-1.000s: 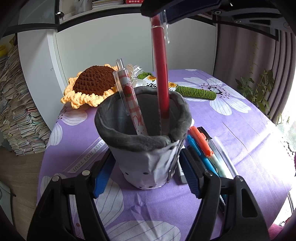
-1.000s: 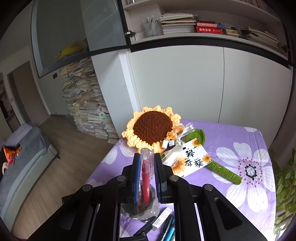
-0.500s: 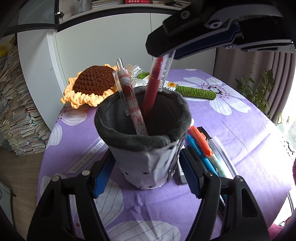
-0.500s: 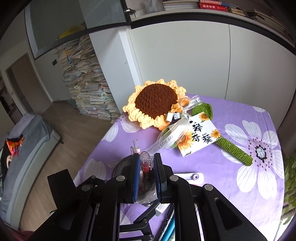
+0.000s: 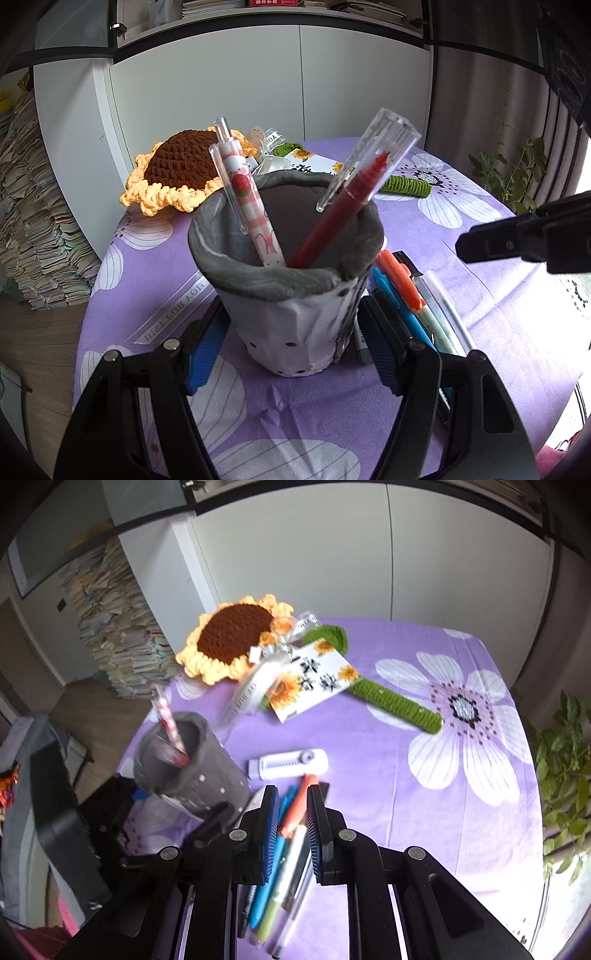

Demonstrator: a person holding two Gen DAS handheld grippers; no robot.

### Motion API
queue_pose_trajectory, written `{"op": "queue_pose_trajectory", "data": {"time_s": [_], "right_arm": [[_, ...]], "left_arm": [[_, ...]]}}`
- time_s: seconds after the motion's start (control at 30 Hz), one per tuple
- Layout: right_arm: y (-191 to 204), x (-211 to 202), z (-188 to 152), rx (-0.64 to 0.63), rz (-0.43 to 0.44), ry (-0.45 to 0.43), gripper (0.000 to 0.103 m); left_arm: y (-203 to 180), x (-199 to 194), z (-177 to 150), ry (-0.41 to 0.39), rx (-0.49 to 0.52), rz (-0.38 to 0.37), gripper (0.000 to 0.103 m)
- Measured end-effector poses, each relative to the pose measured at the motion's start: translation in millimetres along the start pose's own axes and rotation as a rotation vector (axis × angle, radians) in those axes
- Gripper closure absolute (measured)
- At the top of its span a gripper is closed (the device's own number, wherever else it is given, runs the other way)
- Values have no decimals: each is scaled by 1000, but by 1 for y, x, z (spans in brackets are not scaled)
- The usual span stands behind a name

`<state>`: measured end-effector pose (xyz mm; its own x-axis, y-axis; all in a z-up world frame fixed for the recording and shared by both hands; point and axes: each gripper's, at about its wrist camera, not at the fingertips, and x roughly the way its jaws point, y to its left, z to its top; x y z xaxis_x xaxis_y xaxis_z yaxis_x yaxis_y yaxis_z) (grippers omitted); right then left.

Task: Organize stationery
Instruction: 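Grasp the clear grey pen with the right gripper and lift it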

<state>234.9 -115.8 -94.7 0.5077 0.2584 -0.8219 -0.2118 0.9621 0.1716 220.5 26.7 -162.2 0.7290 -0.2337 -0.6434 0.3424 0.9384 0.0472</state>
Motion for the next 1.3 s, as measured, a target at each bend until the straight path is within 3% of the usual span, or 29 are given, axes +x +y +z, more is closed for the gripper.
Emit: {"op": "queue_pose_trajectory", "data": {"time_s": [0.13, 0.23, 0.57, 0.73, 1.03, 1.2, 1.3], "right_arm": [[-28, 35, -21, 116, -11, 143, 88], [-36, 45, -25, 160, -12, 169, 88], [-29, 60, -14, 152, -22, 167, 88], [-27, 62, -13, 122, -108, 178, 88], [-26, 58, -17, 108, -138, 196, 88], [-29, 53, -16, 151, -60, 172, 90], [-31, 33, -9, 164, -42, 104, 90]], "left_arm": [[0, 0, 0, 0, 0, 0, 33], [0, 0, 0, 0, 0, 0, 33], [0, 0, 0, 0, 1, 0, 33], [-1, 0, 0, 0, 1, 0, 33], [-1, 0, 0, 0, 1, 1, 33], [-1, 0, 0, 0, 1, 1, 33], [-1, 0, 0, 0, 2, 1, 33]]}}
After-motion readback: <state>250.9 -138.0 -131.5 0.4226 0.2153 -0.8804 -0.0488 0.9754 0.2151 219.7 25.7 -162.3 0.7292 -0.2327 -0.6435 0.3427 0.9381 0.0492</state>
